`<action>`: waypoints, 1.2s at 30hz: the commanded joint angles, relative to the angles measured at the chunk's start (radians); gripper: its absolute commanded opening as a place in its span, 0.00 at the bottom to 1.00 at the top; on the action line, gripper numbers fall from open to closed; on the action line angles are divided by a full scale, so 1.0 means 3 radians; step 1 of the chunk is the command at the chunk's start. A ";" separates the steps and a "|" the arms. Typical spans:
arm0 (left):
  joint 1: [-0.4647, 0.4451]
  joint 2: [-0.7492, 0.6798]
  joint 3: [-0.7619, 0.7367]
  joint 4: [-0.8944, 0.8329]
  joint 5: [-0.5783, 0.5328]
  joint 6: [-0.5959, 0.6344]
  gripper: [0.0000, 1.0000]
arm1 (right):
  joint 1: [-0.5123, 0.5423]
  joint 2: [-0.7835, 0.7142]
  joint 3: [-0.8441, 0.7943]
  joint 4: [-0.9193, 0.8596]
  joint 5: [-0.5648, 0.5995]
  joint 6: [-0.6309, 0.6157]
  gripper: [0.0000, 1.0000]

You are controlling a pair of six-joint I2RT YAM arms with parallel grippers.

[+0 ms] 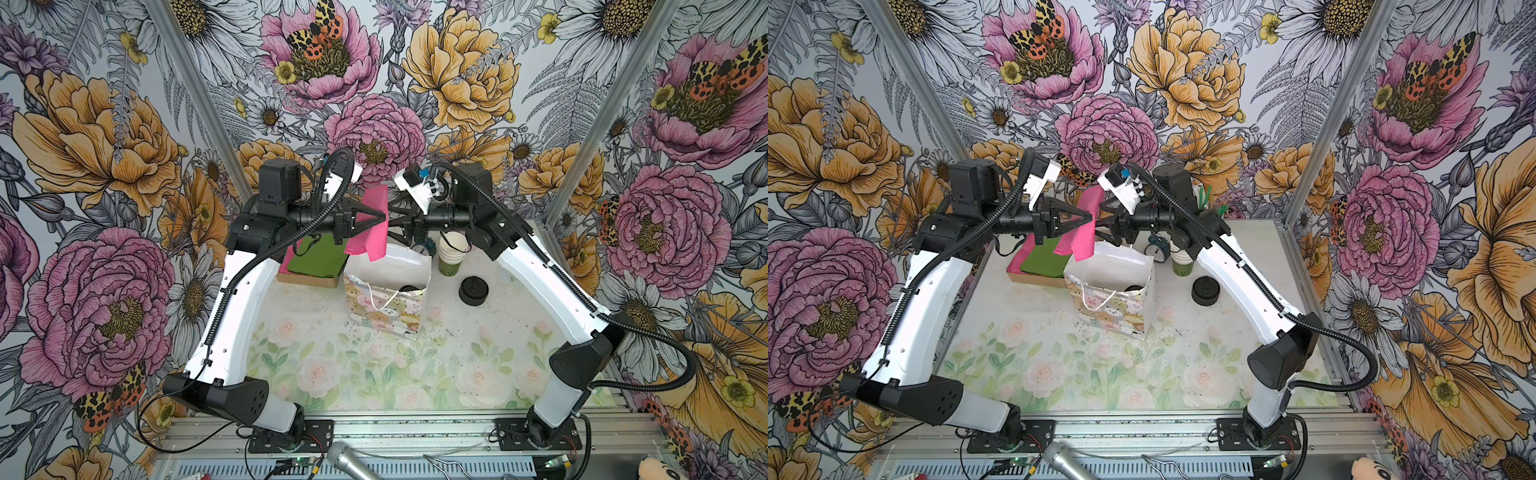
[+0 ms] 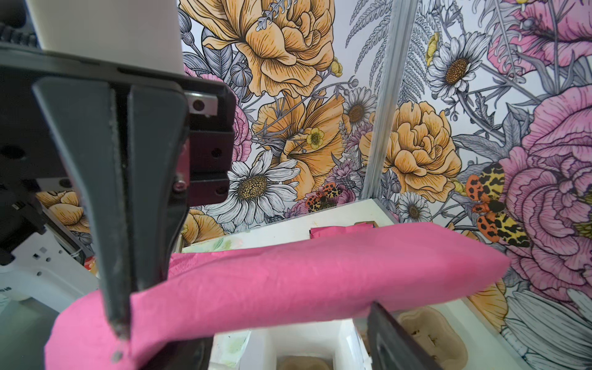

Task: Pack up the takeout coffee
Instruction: 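Hold the pink sheet with both grippers and carry it over the bag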

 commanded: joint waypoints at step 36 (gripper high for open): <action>-0.0217 -0.0477 -0.0777 -0.0170 -0.0764 0.1943 0.00 | -0.0002 -0.0642 -0.0559 -0.0024 0.0554 -0.1201 1.00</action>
